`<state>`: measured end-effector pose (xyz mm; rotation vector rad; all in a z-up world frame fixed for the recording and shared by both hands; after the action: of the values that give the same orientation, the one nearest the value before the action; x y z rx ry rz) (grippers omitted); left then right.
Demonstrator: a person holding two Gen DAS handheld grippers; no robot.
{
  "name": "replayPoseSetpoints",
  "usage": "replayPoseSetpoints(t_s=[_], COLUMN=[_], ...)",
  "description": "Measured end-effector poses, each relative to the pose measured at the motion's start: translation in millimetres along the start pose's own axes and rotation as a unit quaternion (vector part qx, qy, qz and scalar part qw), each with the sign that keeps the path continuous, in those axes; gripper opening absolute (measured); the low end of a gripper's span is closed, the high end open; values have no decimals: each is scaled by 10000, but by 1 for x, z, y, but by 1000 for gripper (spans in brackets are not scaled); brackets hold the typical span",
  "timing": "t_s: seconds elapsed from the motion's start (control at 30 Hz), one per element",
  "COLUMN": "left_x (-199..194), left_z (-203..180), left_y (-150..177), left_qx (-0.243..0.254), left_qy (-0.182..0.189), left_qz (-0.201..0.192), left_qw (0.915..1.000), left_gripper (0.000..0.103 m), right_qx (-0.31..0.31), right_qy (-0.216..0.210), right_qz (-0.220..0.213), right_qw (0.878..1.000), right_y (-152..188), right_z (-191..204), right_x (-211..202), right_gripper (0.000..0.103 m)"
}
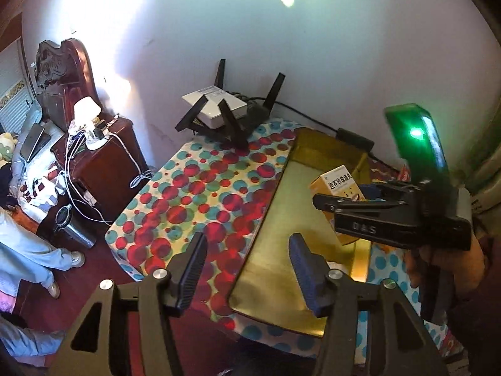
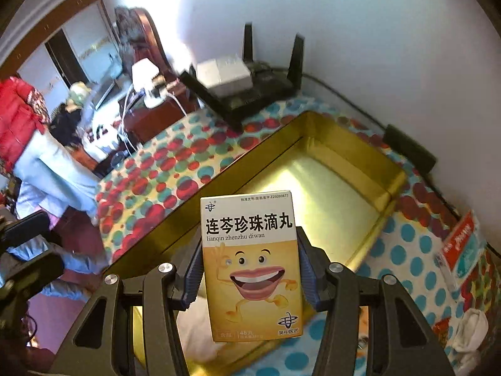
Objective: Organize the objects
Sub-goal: 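Lower the yellow box into the gold tray and open the right gripper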
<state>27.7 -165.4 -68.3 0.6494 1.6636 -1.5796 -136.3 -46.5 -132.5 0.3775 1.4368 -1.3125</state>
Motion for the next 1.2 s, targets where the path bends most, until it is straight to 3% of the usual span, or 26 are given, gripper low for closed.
replayPoseSetpoints(t_s=[0.33,0.67,0.8,0.9,0.97,1.03,1.13,1.2], left_x=[5,17,15,14,14,14,15,14], left_z=[8,4,-11,-28,-38,-48,-65,-78], left_y=[-6,-12,-18,-24,-28,-32,-36,-39], left_qx=[219,499,760,1010,1116,1200,1319,1369], left_qy=[244,380,467,589,656,718,795,887], left_qz=[-104,-77,-198,-295,-359,-411,-426,-456], left_qw=[9994,9980,9958,9927,9909,9893,9871,9856], left_gripper=[56,57,63,65,66,68,70,70], right_qx=[217,427,598,671,755,853,1121,1318], right_qy=[456,617,499,537,752,1021,1564,1687], right_qz=[511,442,37,-435,-704,-802,-719,-618], right_qw=[9974,9962,9970,9954,9918,9879,9787,9749], right_y=[-3,-3,-2,7,22,40,76,94], right_z=[-5,-2,-3,-8,-20,-35,-70,-90], right_x=[45,51,22,-22,-56,-80,-109,-118], right_gripper=[50,52,60,72,80,80,80,80])
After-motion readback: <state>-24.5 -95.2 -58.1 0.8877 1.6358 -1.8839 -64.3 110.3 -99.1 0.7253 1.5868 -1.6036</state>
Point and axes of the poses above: each gripper's, at about its wrist camera, not at the fingertips, and x roughly the way its jaws point, z to its left, y to its underside, the point moved 4 cm from there along x, roughly the way its jaws point, and after that the axes turned 9 degrees about x, right-handed, at the moved point
